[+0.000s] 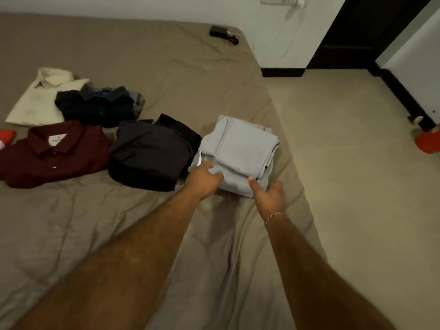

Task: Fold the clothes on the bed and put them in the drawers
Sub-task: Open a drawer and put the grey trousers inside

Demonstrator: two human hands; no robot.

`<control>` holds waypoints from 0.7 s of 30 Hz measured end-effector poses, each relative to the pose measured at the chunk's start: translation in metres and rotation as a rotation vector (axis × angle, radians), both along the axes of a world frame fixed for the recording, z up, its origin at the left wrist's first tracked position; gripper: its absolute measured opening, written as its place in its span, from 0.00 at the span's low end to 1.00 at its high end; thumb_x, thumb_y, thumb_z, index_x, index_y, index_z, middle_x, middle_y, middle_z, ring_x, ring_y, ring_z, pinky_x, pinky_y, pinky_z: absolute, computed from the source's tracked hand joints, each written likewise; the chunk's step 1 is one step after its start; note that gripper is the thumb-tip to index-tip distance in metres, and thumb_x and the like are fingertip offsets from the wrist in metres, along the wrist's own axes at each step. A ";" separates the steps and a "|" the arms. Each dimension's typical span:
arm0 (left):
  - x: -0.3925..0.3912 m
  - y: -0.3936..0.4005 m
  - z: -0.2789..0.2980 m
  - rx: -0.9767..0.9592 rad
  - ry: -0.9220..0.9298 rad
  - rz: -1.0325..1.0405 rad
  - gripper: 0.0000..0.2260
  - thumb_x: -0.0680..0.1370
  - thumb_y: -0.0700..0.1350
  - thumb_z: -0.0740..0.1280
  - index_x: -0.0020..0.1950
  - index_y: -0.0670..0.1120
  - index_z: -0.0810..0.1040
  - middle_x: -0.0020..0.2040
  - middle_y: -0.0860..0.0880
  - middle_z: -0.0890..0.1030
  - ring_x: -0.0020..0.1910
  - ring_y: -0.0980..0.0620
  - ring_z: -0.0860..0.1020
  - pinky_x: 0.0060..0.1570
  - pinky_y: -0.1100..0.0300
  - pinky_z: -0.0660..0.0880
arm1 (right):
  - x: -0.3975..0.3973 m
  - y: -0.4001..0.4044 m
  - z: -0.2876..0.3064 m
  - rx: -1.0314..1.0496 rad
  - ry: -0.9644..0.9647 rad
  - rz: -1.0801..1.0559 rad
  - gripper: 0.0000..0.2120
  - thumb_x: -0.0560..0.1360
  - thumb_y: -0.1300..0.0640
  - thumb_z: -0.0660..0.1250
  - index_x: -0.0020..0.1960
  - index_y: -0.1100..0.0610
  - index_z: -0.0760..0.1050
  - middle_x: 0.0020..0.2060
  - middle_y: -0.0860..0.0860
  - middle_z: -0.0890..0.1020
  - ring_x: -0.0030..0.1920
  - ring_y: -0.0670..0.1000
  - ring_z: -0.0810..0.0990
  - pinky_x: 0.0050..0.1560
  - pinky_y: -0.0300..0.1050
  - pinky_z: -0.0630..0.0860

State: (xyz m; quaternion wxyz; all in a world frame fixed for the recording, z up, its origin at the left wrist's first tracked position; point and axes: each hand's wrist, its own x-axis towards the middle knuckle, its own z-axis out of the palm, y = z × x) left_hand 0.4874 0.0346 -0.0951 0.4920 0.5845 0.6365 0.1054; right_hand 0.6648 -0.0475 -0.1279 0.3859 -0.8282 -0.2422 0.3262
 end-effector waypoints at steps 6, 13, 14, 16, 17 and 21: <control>0.006 0.057 -0.046 0.372 0.400 -0.456 0.48 0.76 0.52 0.74 0.85 0.57 0.45 0.85 0.44 0.43 0.81 0.35 0.55 0.75 0.43 0.65 | 0.025 0.049 -0.055 -0.047 -0.045 -0.025 0.50 0.67 0.33 0.77 0.76 0.62 0.64 0.73 0.61 0.70 0.73 0.64 0.70 0.74 0.59 0.68; 0.041 0.091 -0.126 0.101 0.520 -0.713 0.61 0.68 0.56 0.81 0.84 0.58 0.37 0.84 0.42 0.49 0.80 0.35 0.60 0.75 0.42 0.67 | 0.042 0.083 -0.112 -0.136 0.273 -0.149 0.67 0.45 0.33 0.84 0.75 0.61 0.65 0.69 0.56 0.77 0.65 0.58 0.79 0.60 0.53 0.80; 0.042 0.093 -0.139 0.113 0.542 -0.722 0.61 0.68 0.56 0.81 0.84 0.58 0.37 0.85 0.42 0.48 0.80 0.35 0.60 0.74 0.40 0.68 | 0.042 0.086 -0.122 -0.133 0.282 -0.158 0.68 0.40 0.34 0.82 0.74 0.61 0.68 0.67 0.56 0.78 0.64 0.57 0.80 0.59 0.55 0.82; 0.044 0.096 -0.160 0.162 0.570 -0.735 0.59 0.70 0.56 0.80 0.84 0.58 0.36 0.85 0.41 0.45 0.80 0.33 0.61 0.73 0.39 0.69 | 0.043 0.091 -0.143 -0.164 0.252 -0.169 0.67 0.38 0.32 0.81 0.72 0.59 0.70 0.67 0.56 0.78 0.64 0.58 0.80 0.59 0.57 0.82; 0.043 0.097 -0.168 0.188 0.573 -0.734 0.58 0.71 0.56 0.78 0.84 0.58 0.36 0.85 0.40 0.45 0.80 0.33 0.61 0.73 0.40 0.68 | 0.045 0.094 -0.150 -0.185 0.232 -0.169 0.67 0.37 0.31 0.81 0.72 0.59 0.71 0.67 0.56 0.77 0.64 0.58 0.80 0.59 0.57 0.82; 0.045 0.096 -0.184 0.275 0.561 -0.733 0.52 0.76 0.54 0.73 0.84 0.56 0.35 0.85 0.38 0.46 0.81 0.34 0.58 0.75 0.41 0.65 | 0.050 0.103 -0.167 -0.151 0.297 -0.178 0.65 0.36 0.34 0.83 0.70 0.55 0.74 0.66 0.54 0.79 0.63 0.57 0.81 0.55 0.57 0.84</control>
